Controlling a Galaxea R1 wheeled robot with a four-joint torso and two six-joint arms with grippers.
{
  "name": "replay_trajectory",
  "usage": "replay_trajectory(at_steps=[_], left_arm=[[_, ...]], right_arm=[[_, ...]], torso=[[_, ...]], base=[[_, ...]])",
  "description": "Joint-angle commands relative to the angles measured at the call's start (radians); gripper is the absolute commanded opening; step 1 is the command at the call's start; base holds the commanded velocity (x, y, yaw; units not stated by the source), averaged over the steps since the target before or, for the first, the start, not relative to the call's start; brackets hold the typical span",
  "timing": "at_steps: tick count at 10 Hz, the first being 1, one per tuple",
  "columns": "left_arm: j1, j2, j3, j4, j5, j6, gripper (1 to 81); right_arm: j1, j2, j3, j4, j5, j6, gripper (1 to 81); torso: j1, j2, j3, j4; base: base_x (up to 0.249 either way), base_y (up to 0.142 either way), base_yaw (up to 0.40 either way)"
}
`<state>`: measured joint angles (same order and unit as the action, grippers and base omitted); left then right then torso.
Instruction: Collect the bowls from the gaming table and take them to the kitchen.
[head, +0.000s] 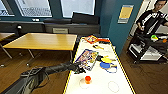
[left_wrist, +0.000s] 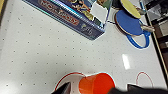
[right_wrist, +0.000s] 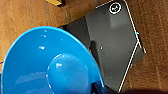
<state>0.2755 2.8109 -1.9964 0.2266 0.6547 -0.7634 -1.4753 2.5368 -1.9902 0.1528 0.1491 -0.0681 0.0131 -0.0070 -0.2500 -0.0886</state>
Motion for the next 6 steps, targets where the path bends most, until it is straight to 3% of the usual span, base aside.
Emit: replay_trajectory(at_steps=[1,6], left_arm=[[-0.141,0.070,-0.039,0.028,0.052,-0.005,81.1],[-0.126,0.118,-0.094,0.053,0.063,-0.007,81.1]], right_arm=[[0.032,-0.022,0.009,-0.010,-0.088,0.001,1.0],[0.037,-0.017,0.008,-0.018,-0.088,-0.001,1.0]], torso=[[0.000,0.000,0.000,0.000],[0.000,0.000,0.000,0.000]], base=[[0.000,0.000,0.000],[0.000,0.000,0.000]])
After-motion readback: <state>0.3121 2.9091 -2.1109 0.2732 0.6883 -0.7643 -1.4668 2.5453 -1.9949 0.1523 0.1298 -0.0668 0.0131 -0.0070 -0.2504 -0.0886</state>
